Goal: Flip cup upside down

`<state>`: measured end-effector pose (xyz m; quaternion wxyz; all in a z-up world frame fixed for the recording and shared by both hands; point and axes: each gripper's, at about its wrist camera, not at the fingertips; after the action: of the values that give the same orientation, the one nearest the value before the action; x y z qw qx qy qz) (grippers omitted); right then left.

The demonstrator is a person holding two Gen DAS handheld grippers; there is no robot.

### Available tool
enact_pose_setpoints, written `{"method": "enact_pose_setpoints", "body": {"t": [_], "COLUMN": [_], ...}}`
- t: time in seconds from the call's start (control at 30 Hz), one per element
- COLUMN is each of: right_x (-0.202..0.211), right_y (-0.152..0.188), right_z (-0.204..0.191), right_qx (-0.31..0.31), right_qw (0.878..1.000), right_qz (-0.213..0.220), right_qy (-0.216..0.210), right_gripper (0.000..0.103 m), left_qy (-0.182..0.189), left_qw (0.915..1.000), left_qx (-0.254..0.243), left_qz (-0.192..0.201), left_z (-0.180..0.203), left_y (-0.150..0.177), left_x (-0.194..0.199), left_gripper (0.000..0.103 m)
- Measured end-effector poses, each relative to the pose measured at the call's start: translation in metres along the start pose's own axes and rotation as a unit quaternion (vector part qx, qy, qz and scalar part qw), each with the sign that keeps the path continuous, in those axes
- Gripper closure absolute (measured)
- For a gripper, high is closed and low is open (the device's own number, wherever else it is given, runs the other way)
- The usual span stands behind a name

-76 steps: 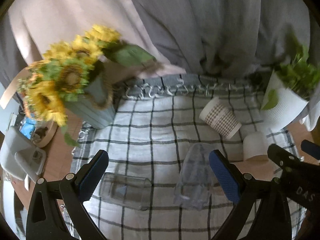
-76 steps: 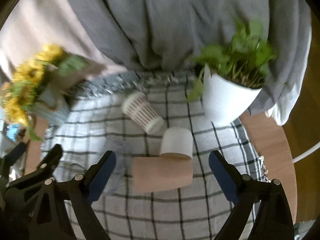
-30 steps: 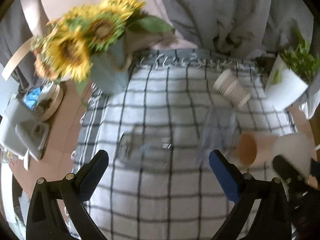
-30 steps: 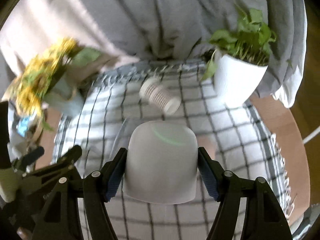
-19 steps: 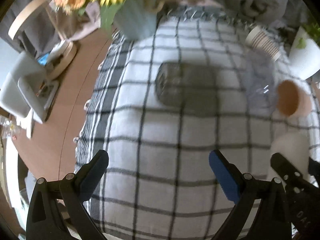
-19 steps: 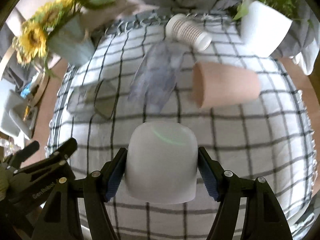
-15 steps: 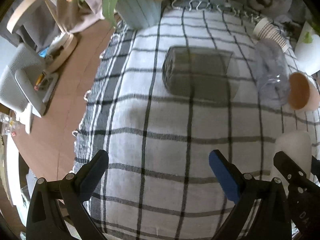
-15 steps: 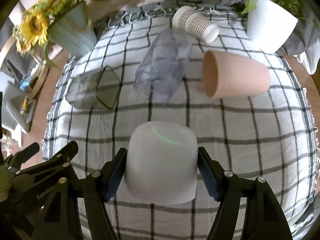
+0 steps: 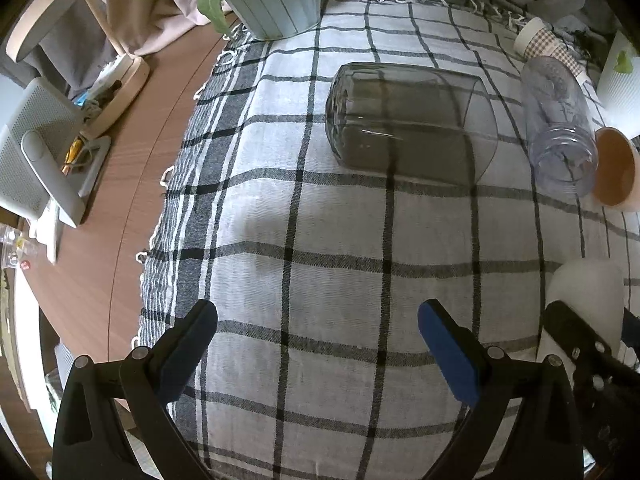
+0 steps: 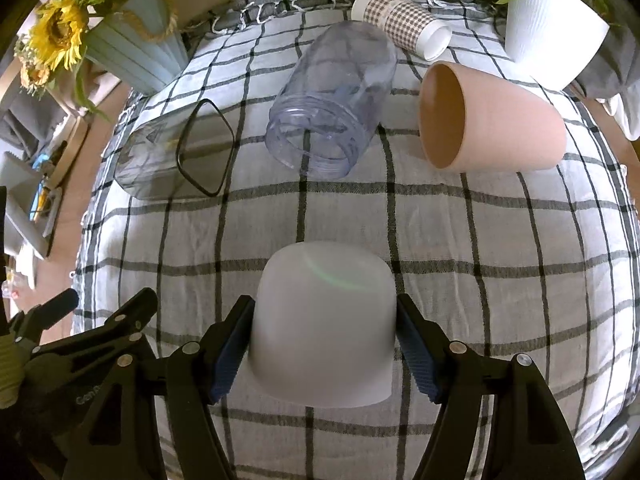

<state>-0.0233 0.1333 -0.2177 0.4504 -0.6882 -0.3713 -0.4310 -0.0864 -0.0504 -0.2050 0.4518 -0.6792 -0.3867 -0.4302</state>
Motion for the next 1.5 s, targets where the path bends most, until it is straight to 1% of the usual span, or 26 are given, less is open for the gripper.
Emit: {"method": "enact_pose_setpoints", "body": {"t": [0.07, 0.13, 0.23, 0.27, 0.33, 0.37, 0.43, 0.5, 0.57, 0.73, 0.8, 0.87, 1.0, 1.07, 1.13, 1.17, 1.23, 1.27, 1.4, 1.5], "right_x": [0.004, 0.016, 0.047, 0.054, 0.076, 0.084, 0.094, 0.101, 0.105, 0.103, 0.102, 0.102, 0.097, 0.094, 0.091, 0.09, 0.089, 0.088, 0.09, 0.093], "right_y": [0.001, 0.001, 0.0, -0.001, -0.004, -0.006, -0.011, -0.015, -0.017, -0.019, -0.02, -0.018, -0.018, -0.018, -0.019, -0.019, -0.02, -0.02, -0.02, -0.021], "right_z": [0.0, -0.001, 0.006, 0.008, 0.018, 0.024, 0.032, 0.042, 0.052, 0.076, 0.086, 0.097, 0.109, 0.112, 0.113, 0.114, 0.116, 0.116, 0.117, 0.118], "right_qx": [-0.002, -0.003, -0.012, -0.014, -0.028, -0.035, -0.046, -0.058, -0.071, -0.097, -0.108, -0.116, -0.126, -0.126, -0.123, -0.122, -0.121, -0.121, -0.115, -0.113], "right_qw": [1.0, 1.0, 0.999, 0.999, 0.996, 0.995, 0.994, 0.992, 0.991, 0.988, 0.987, 0.987, 0.986, 0.986, 0.987, 0.987, 0.988, 0.988, 0.989, 0.988], "right_qz": [0.003, 0.014, 0.043, 0.05, 0.079, 0.089, 0.104, 0.114, 0.117, 0.118, 0.115, 0.113, 0.107, 0.105, 0.101, 0.1, 0.097, 0.095, 0.098, 0.101], "right_qy": [-0.007, -0.01, -0.022, -0.017, -0.006, -0.001, 0.005, 0.005, 0.005, 0.007, 0.006, 0.007, 0.007, 0.006, 0.007, 0.007, 0.006, 0.005, 0.005, 0.005], "right_gripper": [0.027, 0.024, 0.024, 0.024, 0.024, 0.024, 0.023, 0.023, 0.023, 0.023, 0.023, 0.023, 0.023, 0.023, 0.023, 0.023, 0.023, 0.023, 0.023, 0.023], "left_qy": [0.003, 0.005, 0.021, 0.03, 0.051, 0.071, 0.101, 0.13, 0.142, 0.142, 0.138, 0.142, 0.143, 0.14, 0.142, 0.15, 0.158, 0.161, 0.152, 0.16], "left_qw": [1.0, 1.0, 0.9996, 0.9994, 0.9984, 0.9971, 0.9942, 0.9895, 0.986, 0.9814, 0.9798, 0.9773, 0.974, 0.9733, 0.9725, 0.9711, 0.9702, 0.9701, 0.9743, 0.9761], "left_qx": [0.005, 0.006, 0.006, 0.005, -0.006, -0.018, -0.036, -0.062, -0.084, -0.119, -0.126, -0.127, -0.122, -0.121, -0.12, -0.117, -0.112, -0.111, -0.107, -0.098], "left_qz": [0.0, 0.005, 0.016, 0.018, 0.021, 0.02, 0.011, -0.008, -0.021, -0.051, -0.071, -0.092, -0.127, -0.136, -0.141, -0.144, -0.146, -0.144, -0.127, -0.11], "left_z": [-0.002, -0.001, 0.002, 0.005, 0.014, 0.023, 0.037, 0.057, 0.077, 0.114, 0.127, 0.135, 0.145, 0.149, 0.151, 0.152, 0.153, 0.153, 0.152, 0.152], "left_y": [-0.001, -0.002, -0.005, -0.007, -0.012, -0.016, -0.022, -0.031, -0.037, -0.048, -0.05, -0.051, -0.05, -0.05, -0.05, -0.05, -0.05, -0.05, -0.047, -0.048], "left_x": [0.004, 0.011, 0.028, 0.036, 0.047, 0.054, 0.058, 0.058, 0.056, 0.045, 0.036, 0.026, 0.01, 0.004, 0.0, -0.002, -0.002, -0.001, 0.01, 0.026], "left_gripper": [0.001, 0.001, 0.001, 0.001, 0.001, 0.001, 0.001, 0.001, 0.002, 0.002, 0.005, 0.005, 0.011, 0.017, 0.022, 0.025, 0.031, 0.038, 0.038, 0.038]}}
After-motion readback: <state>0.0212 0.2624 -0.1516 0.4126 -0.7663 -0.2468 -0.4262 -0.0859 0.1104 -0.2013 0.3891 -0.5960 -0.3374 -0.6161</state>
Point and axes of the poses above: each gripper's, at about its wrist camera, not at the fingertips, and x roughly against the way its jaws point, z to its right, y to its underside, and after that the axes turned 1 degree about z, right-handed
